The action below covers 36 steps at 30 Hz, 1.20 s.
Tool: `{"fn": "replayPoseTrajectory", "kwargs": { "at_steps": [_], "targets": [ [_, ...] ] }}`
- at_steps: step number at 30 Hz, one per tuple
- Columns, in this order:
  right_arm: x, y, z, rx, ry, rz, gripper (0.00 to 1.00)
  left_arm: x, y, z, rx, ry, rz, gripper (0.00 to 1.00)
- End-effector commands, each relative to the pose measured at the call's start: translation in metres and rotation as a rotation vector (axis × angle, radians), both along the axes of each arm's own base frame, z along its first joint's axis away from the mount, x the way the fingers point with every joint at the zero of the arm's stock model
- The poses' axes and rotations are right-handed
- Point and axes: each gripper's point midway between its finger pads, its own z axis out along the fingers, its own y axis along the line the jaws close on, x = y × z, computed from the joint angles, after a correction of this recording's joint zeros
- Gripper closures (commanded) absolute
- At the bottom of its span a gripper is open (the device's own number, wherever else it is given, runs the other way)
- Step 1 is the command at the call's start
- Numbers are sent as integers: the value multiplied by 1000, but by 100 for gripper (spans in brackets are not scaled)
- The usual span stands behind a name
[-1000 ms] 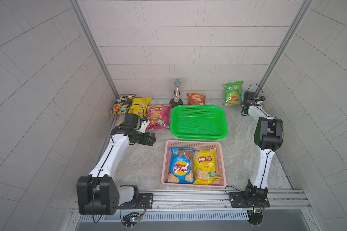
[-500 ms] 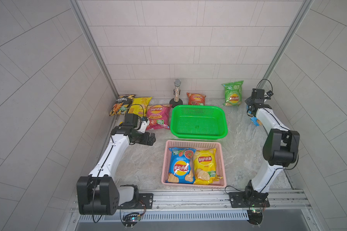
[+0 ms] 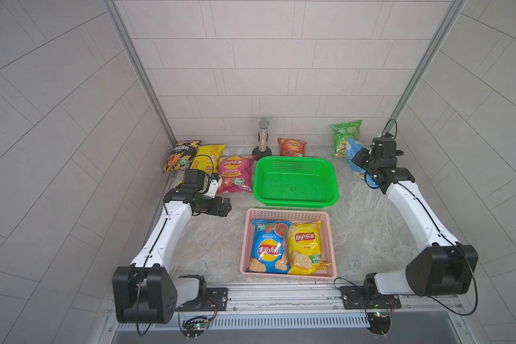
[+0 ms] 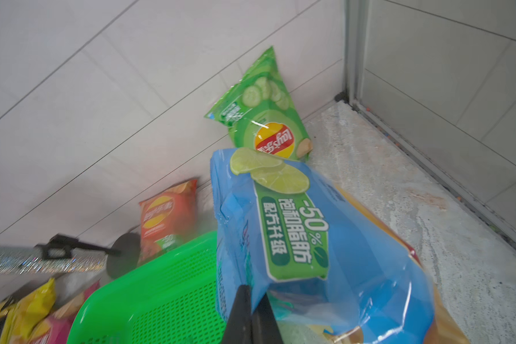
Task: Put the potato chips into the basket
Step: Pick up the potato chip from the corner of the board, then place the potato chip in the basket.
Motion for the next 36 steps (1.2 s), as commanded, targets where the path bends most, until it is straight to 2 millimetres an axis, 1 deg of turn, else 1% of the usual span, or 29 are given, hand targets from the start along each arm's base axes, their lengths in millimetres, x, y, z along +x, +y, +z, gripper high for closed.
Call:
{"fn": "replayPoseTrajectory", "kwargs": {
  "at_steps": [1, 5, 8, 10, 12, 15, 18, 23, 26, 29, 36],
  "targets": [
    [-35, 50, 17, 0, 3, 223, 100, -4, 1, 4, -1, -10, -8, 1],
    [-70, 107, 29, 92, -15, 465, 100, -4, 0, 6, -4, -18, -10, 1],
    [-97, 155, 37, 196, -25, 682, 100, -4, 0, 9, -4, -24, -9, 1],
    [-120, 189, 44, 241, -22, 843, 100, -4, 0, 11, -7, -30, -10, 1],
    [-142, 218, 49, 250, -20, 984, 100, -5, -1, 14, -11, -36, -12, 1],
    [-175, 252, 53, 214, -29, 1160, 100, -5, -2, 15, -18, -39, -12, 1],
    [-199, 281, 50, 167, -45, 1303, 100, -5, -2, 14, -17, -35, -12, 0],
    [-228, 319, 40, 67, -40, 1493, 100, -5, 0, 13, -8, -33, -8, 0],
    [-237, 337, 31, -15, -45, 1558, 100, -5, 0, 12, -7, -30, -8, 1],
    [-235, 347, 20, -85, -32, 1569, 100, -5, 0, 11, -4, -26, -6, 0],
    [-229, 361, 13, -119, -78, 1604, 100, -4, 2, 8, 5, -21, -3, 1]
  ]
}}
